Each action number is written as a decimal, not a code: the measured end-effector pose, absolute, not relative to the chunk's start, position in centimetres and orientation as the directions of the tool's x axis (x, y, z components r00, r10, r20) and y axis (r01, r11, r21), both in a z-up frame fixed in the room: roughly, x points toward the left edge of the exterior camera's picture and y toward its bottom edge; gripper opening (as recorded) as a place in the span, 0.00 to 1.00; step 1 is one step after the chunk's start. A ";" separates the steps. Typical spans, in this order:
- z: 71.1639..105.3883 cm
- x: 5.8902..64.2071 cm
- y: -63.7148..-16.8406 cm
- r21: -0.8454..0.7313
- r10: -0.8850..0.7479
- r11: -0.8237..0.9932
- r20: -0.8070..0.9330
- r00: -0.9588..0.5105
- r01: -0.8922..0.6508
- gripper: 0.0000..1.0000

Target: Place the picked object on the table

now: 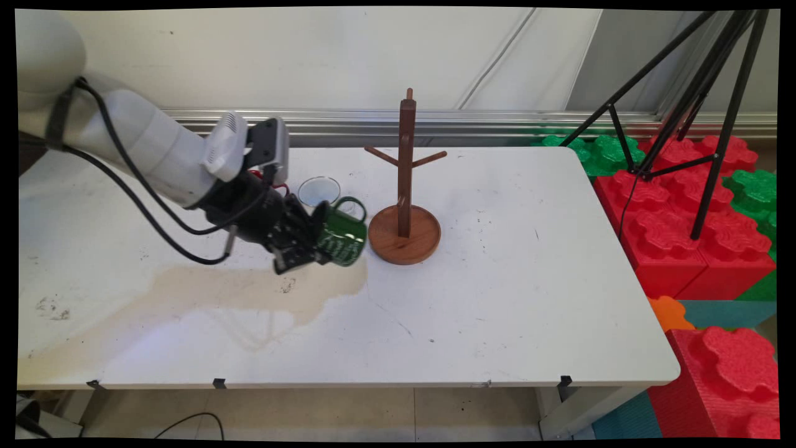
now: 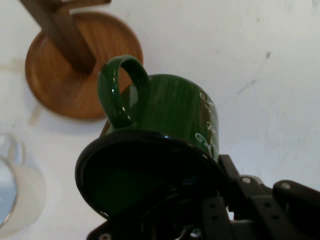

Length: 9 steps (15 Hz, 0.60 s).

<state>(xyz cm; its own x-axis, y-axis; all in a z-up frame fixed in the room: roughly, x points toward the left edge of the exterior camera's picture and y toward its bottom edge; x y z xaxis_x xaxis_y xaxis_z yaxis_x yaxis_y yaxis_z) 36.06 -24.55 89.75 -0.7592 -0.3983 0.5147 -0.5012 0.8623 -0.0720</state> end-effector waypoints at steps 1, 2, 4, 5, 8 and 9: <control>90.2 36.5 -24.4 -0.085 -0.396 0.865 0.488 -0.778 -0.494 0.00; 90.6 37.0 -24.3 -0.094 -0.396 0.867 0.464 -0.793 -0.488 0.00; 91.1 37.9 -24.2 -0.108 -0.396 0.871 0.420 -0.816 -0.479 0.00; 91.3 38.3 -24.2 -0.114 -0.398 0.873 0.398 -0.827 -0.475 0.00; 91.5 39.8 -24.1 -0.128 -0.407 0.877 0.315 -0.858 -0.463 0.00; 91.5 40.2 -24.1 -0.132 -0.408 0.879 0.289 -0.866 -0.459 0.00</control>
<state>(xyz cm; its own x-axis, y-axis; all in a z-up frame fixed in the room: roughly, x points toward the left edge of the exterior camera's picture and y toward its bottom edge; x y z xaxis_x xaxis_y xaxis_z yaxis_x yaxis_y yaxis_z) 40.18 -24.07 91.47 -0.8658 -0.4085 0.2892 -0.4588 0.8787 -0.1323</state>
